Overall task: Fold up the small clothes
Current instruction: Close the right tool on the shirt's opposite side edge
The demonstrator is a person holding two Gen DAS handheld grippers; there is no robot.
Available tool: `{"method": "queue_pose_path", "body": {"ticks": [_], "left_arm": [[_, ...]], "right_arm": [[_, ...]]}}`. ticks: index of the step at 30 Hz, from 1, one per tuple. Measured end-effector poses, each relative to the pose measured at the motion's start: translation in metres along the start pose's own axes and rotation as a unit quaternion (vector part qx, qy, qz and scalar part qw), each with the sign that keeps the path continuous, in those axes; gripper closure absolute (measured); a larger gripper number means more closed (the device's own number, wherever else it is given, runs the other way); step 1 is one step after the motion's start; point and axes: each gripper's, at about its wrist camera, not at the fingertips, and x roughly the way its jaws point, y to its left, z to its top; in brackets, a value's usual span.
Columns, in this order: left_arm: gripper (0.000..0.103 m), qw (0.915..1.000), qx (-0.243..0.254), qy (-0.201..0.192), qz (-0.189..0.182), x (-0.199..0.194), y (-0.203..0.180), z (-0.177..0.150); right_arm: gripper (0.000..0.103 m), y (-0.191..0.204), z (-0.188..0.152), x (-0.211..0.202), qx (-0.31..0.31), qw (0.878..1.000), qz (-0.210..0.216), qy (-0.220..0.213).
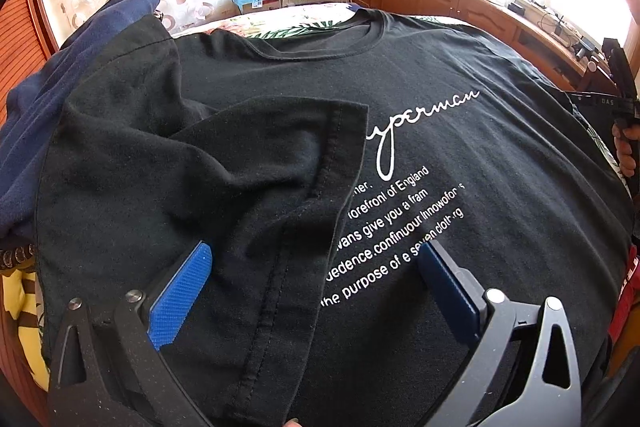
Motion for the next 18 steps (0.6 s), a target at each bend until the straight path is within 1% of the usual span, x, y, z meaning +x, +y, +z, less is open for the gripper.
{"method": "queue_pose_path", "body": {"ticks": [1, 2, 4, 5, 6, 7, 9, 10, 13, 15, 18], "left_arm": [[0.000, 1.0000, -0.001, 0.000, -0.001, 0.000, 0.001, 0.000], [0.000, 1.0000, -0.001, 0.000, -0.001, 0.000, 0.001, 0.000], [0.000, 1.0000, -0.001, 0.000, -0.001, 0.000, 0.001, 0.000], [0.000, 1.0000, -0.001, 0.000, -0.001, 0.000, 0.001, 0.000], [0.000, 1.0000, -0.001, 0.000, -0.001, 0.000, 0.002, 0.000], [0.000, 1.0000, -0.001, 0.000, 0.000, 0.000, 0.001, 0.000], [0.000, 1.0000, -0.002, 0.000, 0.000, 0.000, 0.002, 0.000], [0.000, 1.0000, -0.002, 0.000, 0.000, 0.000, 0.002, 0.000], [0.000, 0.9999, -0.008, -0.004, 0.009, -0.002, 0.003, 0.000], [0.000, 0.9996, -0.012, -0.022, 0.012, -0.009, 0.004, 0.001], [0.000, 0.9983, -0.018, -0.054, 0.013, -0.028, 0.005, 0.004]], "right_arm": [[0.074, -0.006, 0.001, 0.002, -0.006, 1.000, 0.004, 0.000], [0.076, -0.010, 0.002, 0.005, -0.018, 1.000, -0.007, -0.001], [0.088, -0.013, 0.001, 0.003, -0.036, 0.999, -0.023, 0.001], [0.091, -0.017, -0.001, 0.003, -0.043, 0.999, -0.029, 0.001], [0.096, -0.015, 0.000, 0.001, -0.050, 0.998, -0.031, -0.001], [0.098, -0.013, 0.001, 0.000, -0.057, 0.998, -0.032, -0.005], [0.099, -0.006, 0.004, -0.003, -0.073, 0.996, -0.043, -0.016], [0.099, -0.002, 0.005, -0.008, -0.082, 0.995, -0.050, -0.028], [0.099, 0.018, 0.010, -0.026, -0.103, 0.991, -0.054, -0.060], [0.099, 0.034, 0.014, -0.036, -0.120, 0.988, -0.051, -0.082], [0.099, 0.061, 0.020, -0.046, -0.145, 0.984, -0.032, -0.102]]}}
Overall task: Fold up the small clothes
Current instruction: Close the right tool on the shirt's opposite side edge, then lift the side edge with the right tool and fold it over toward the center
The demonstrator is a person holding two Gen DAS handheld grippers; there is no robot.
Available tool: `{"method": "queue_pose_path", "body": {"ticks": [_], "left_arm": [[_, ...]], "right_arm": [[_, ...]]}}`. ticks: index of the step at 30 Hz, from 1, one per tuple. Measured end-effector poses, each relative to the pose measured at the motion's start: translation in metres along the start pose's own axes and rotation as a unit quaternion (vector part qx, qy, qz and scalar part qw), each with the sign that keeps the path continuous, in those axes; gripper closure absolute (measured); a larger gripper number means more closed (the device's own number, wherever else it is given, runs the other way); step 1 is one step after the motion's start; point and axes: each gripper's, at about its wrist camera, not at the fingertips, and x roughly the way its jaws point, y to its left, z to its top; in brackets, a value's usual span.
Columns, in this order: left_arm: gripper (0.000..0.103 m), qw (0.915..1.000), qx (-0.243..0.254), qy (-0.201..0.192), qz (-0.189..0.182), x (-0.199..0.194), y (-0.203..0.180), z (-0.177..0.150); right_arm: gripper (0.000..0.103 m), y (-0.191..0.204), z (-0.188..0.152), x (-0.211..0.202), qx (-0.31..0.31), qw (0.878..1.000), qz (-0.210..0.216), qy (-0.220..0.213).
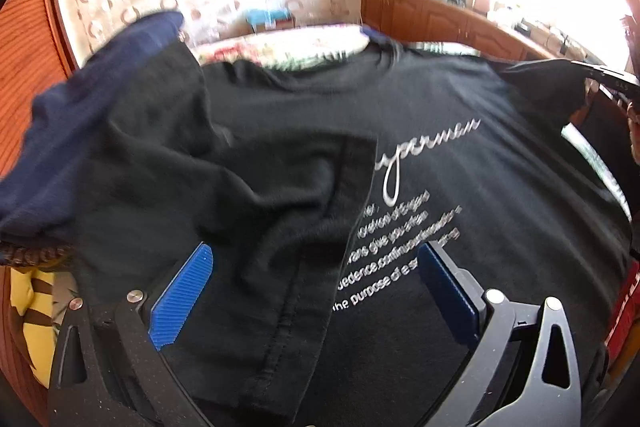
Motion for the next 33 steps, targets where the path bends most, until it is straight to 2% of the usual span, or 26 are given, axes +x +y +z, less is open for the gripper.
{"method": "queue_pose_path", "body": {"ticks": [5, 9, 10, 12, 14, 16, 19, 25, 30, 33], "left_arm": [[0.000, 0.9989, -0.016, -0.043, -0.011, -0.033, 0.000, 0.010], [0.000, 0.9974, -0.026, -0.063, -0.025, -0.053, -0.005, 0.012], [0.000, 0.9970, -0.024, -0.069, -0.027, -0.057, -0.007, 0.012], [0.000, 0.9962, -0.017, -0.082, -0.023, -0.065, -0.013, 0.009], [0.000, 0.9957, -0.012, -0.091, -0.012, -0.073, -0.018, 0.007], [0.000, 0.9951, -0.011, -0.097, -0.008, -0.077, -0.022, 0.006], [0.000, 0.9943, -0.014, -0.106, -0.007, -0.083, -0.027, 0.004], [0.000, 0.9940, -0.014, -0.107, -0.018, -0.085, -0.038, 0.001], [0.000, 0.9941, -0.013, -0.106, -0.019, -0.086, -0.042, -0.004], [0.000, 0.9942, -0.017, -0.104, -0.021, -0.085, -0.041, -0.005]], "right_arm": [[0.099, 0.057, 0.019, -0.006, -0.039, 0.997, 0.063, -0.022], [0.098, 0.091, 0.023, 0.006, -0.054, 0.993, 0.107, -0.013], [0.090, 0.094, 0.022, 0.008, -0.055, 0.992, 0.112, -0.012], [0.078, 0.093, 0.020, 0.009, -0.054, 0.992, 0.111, -0.016], [0.077, 0.080, 0.018, 0.014, -0.044, 0.993, 0.104, -0.019], [0.072, 0.067, 0.017, 0.021, -0.032, 0.996, 0.078, -0.013], [0.071, 0.059, 0.011, 0.039, -0.020, 0.998, 0.052, 0.006], [0.071, 0.058, -0.002, 0.083, 0.004, 0.996, 0.059, 0.061], [0.071, 0.072, -0.002, 0.104, -0.012, 0.994, 0.058, 0.088], [0.072, 0.077, -0.004, 0.110, -0.028, 0.994, 0.043, 0.095]]}}
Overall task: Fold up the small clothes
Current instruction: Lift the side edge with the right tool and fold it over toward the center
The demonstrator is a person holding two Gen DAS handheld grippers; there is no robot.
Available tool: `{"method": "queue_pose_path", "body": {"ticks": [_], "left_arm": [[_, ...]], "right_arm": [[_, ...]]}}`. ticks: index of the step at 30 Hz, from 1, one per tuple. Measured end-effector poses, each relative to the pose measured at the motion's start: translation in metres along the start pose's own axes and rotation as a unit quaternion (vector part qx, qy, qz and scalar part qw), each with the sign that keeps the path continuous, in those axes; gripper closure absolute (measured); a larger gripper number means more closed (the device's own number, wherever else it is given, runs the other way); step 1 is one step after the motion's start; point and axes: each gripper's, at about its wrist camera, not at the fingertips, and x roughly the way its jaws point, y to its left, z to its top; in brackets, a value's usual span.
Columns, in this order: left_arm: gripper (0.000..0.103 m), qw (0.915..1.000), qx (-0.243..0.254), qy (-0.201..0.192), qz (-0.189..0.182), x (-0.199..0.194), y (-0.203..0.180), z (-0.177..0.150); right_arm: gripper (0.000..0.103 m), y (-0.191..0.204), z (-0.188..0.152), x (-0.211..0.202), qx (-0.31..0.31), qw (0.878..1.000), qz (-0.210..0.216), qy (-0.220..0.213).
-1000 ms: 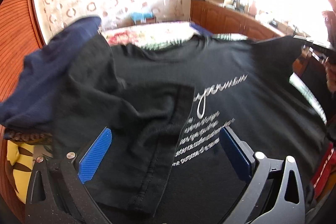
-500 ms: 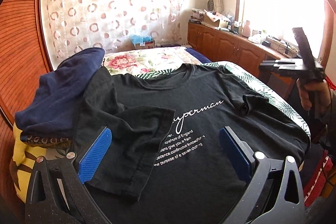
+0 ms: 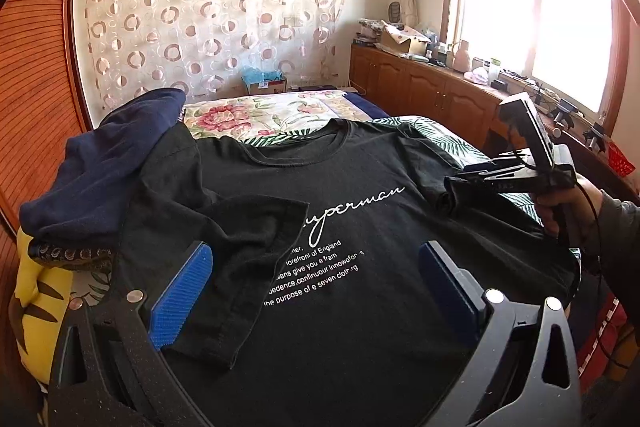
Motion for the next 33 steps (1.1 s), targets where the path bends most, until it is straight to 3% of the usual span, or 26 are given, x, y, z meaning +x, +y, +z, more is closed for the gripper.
{"method": "queue_pose_path", "body": {"ticks": [2, 6, 9, 13, 19, 24, 31, 32, 33], "left_arm": [[0.000, 1.0000, -0.003, 0.002, -0.001, 0.001, 0.000, -0.001], [0.000, 1.0000, -0.006, 0.002, -0.003, 0.002, 0.000, -0.002], [0.000, 1.0000, -0.007, 0.003, -0.002, 0.002, 0.001, -0.004], [0.000, 0.9999, -0.012, 0.004, -0.001, 0.002, 0.003, -0.005], [0.000, 0.9999, -0.016, 0.006, -0.001, 0.002, 0.006, -0.008], [0.000, 0.9998, -0.019, 0.007, -0.003, 0.001, 0.006, -0.009], [0.000, 0.9997, -0.022, 0.008, 0.000, 0.000, 0.008, -0.011], [0.000, 0.9997, -0.022, 0.008, -0.001, 0.000, 0.008, -0.012], [0.000, 0.9997, -0.023, 0.008, -0.003, 0.000, 0.008, -0.013]], "right_arm": [[0.072, 0.002, 0.003, 0.000, -0.002, 1.000, -0.022, 0.009], [0.082, 0.007, 0.003, -0.008, -0.011, 1.000, -0.015, 0.001], [0.082, 0.014, 0.005, -0.006, -0.027, 1.000, -0.011, 0.002], [0.097, 0.017, 0.005, -0.006, -0.041, 0.999, -0.015, 0.008], [0.098, 0.024, 0.016, -0.022, -0.051, 0.998, -0.020, -0.029], [0.102, 0.029, 0.029, -0.025, -0.048, 0.998, 0.011, -0.046], [0.101, 0.039, 0.043, -0.021, -0.047, 0.997, 0.017, -0.060], [0.096, 0.036, 0.041, -0.020, -0.044, 0.997, 0.010, -0.058], [0.083, 0.032, 0.036, -0.017, -0.040, 0.998, 0.001, -0.057]]}}
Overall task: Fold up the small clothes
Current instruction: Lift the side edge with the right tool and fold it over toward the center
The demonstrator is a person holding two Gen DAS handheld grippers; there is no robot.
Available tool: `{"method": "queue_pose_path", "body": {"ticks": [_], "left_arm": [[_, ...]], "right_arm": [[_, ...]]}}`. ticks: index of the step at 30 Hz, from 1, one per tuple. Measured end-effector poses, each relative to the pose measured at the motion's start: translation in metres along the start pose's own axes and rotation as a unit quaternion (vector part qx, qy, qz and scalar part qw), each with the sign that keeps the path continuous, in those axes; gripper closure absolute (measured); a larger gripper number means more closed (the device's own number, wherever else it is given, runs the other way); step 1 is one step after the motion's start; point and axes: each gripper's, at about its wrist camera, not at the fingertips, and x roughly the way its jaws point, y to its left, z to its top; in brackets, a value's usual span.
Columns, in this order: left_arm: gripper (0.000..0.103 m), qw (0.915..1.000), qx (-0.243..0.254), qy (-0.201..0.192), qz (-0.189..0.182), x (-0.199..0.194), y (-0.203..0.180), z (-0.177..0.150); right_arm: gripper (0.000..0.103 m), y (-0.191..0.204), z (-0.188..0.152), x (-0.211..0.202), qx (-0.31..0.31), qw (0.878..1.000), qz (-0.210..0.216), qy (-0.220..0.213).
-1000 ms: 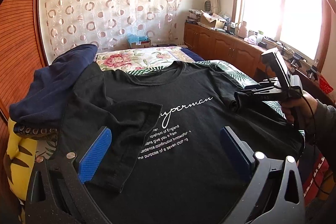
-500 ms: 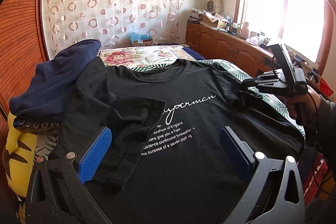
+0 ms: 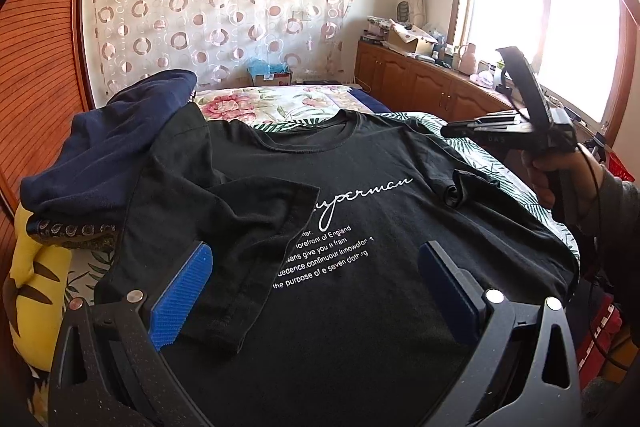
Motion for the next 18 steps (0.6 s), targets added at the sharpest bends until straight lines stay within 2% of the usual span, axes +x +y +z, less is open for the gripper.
{"method": "queue_pose_path", "body": {"ticks": [1, 6, 11, 12, 13, 15, 18], "left_arm": [[0.000, 1.0000, 0.000, 0.001, -0.001, 0.000, 0.000, -0.001], [0.000, 1.0000, -0.004, 0.004, -0.007, 0.003, 0.000, -0.004], [0.000, 0.9999, -0.002, 0.007, -0.013, 0.006, -0.004, -0.004], [0.000, 0.9999, -0.001, 0.008, -0.013, 0.007, -0.004, -0.004], [0.000, 0.9999, -0.001, 0.007, -0.014, 0.007, -0.005, -0.004], [0.000, 0.9999, 0.000, 0.006, -0.013, 0.006, -0.005, -0.003], [0.000, 0.9999, 0.001, 0.006, -0.011, 0.003, -0.004, -0.003]], "right_arm": [[0.074, -0.005, -0.006, 0.002, 0.005, 1.000, -0.005, 0.004], [0.074, -0.019, -0.031, 0.014, 0.013, 0.999, -0.016, 0.042], [0.074, -0.020, -0.050, 0.015, 0.005, 0.998, -0.025, 0.060], [0.079, -0.018, -0.052, 0.015, 0.001, 0.998, -0.025, 0.062], [0.087, -0.016, -0.052, 0.015, -0.004, 0.998, -0.027, 0.064], [0.095, -0.013, -0.052, 0.014, -0.014, 0.997, -0.032, 0.064], [0.100, -0.015, -0.052, 0.011, -0.020, 0.998, -0.029, 0.053]]}}
